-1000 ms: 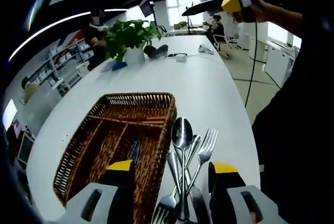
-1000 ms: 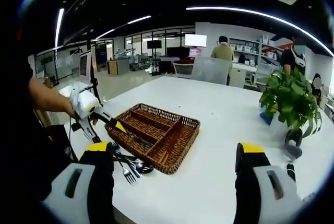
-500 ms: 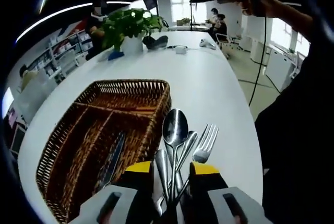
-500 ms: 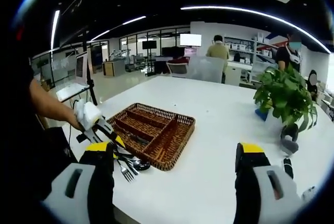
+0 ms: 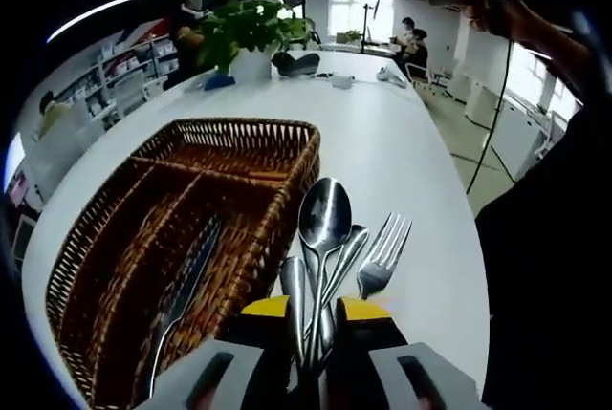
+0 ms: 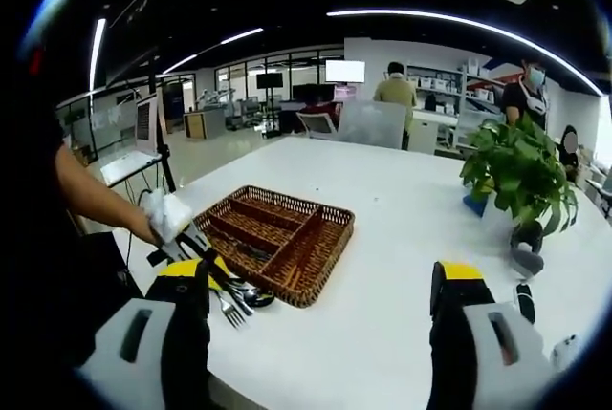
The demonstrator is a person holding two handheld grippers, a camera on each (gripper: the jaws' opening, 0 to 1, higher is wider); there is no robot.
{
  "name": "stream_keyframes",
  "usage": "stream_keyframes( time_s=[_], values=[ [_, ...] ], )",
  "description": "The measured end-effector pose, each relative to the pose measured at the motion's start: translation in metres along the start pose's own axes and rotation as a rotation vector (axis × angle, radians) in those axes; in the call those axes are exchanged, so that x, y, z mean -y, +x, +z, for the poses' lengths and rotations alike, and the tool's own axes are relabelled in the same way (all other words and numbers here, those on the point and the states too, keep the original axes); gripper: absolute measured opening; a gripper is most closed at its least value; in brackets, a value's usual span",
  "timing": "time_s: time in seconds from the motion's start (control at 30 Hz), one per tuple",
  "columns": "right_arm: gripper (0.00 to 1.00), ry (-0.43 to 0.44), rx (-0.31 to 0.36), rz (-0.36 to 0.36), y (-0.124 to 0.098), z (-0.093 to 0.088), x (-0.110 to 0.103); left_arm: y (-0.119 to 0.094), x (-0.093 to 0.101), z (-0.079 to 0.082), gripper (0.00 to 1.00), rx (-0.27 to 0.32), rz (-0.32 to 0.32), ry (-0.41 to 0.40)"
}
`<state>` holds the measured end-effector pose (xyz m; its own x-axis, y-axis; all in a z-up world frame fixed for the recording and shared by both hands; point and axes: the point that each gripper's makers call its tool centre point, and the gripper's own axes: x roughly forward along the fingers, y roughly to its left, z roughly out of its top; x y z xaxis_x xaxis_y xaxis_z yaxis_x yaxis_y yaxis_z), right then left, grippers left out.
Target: Arrange the knives, forks, and spoons in their matching storage slots by inserting each utensil handle-first until every utensil is classified and aligned in the correct compartment
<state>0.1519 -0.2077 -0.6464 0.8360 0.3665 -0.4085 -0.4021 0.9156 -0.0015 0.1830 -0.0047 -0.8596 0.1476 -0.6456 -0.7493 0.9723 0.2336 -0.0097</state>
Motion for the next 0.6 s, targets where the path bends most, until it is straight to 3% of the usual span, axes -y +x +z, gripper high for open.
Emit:
stream_keyframes(
  time_s=[0.27, 0.43, 0.6],
  values=[
    [0.98, 0.004, -0.001, -0.005, -0.001, -0.002, 0.001, 0.004, 0.002, 0.002, 0.07, -0.018, -0.006, 0.032],
    [0.98, 0.003, 0.001, -0.004, 0.0, -0.001, 0.001, 0.007, 0.009, -0.004, 0.07, -0.05, -0.019, 0.11],
    [0.98, 0.0, 0.0, 0.0, 0.001, -0.001, -0.001, 0.008, 0.011, 0.0, 0.04, -0.029, -0.027, 0.146]
  ],
)
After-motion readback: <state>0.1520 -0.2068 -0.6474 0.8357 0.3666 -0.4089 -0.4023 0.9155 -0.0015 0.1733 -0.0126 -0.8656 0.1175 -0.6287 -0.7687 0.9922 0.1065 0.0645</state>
